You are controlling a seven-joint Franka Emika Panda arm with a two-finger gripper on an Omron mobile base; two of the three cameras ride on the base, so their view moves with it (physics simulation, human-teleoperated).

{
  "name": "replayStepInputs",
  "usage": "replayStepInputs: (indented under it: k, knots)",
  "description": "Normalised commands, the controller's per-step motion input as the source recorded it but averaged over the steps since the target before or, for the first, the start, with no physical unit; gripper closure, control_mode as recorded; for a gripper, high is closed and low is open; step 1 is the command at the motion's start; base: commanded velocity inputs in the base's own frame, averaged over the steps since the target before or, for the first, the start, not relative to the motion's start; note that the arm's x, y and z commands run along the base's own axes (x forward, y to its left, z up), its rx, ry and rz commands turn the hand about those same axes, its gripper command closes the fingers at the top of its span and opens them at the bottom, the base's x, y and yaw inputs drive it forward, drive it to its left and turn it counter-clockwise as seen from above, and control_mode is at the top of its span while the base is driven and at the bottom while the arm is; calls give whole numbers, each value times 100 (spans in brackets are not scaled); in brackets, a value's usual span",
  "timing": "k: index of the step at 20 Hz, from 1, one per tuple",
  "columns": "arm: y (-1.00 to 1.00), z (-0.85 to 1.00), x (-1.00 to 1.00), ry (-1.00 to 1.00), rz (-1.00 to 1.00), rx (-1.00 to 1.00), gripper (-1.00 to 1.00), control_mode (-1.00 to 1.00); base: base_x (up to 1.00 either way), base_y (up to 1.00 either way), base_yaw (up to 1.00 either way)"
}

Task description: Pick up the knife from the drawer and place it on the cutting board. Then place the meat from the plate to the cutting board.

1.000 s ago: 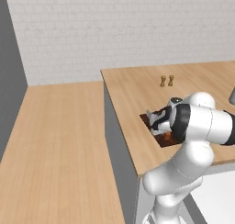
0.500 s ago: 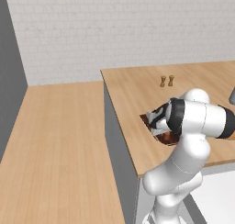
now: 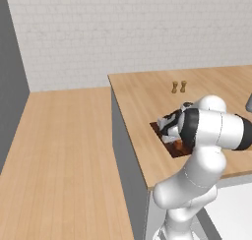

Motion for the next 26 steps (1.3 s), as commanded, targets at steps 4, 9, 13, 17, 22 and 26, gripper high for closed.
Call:
replayStepInputs:
  k: [4, 9, 13, 17, 22, 26]
  knots:
    - [0, 38, 0, -5, 2, 0, -100, -100, 0, 0, 0]
    - [-14, 45, -1, -5, 0, 0, -100, -100, 0, 0, 0]
    - [-75, 9, -1, -7, 0, 0, -100, -100, 0, 0, 0]
    - [-89, 6, 0, -9, 0, 0, -100, -100, 0, 0, 0]
    - [-87, 26, 9, -2, 0, 0, -100, -100, 0, 0, 0]
    - [-88, 6, 22, 0, 0, -1, -100, -100, 0, 0, 0]
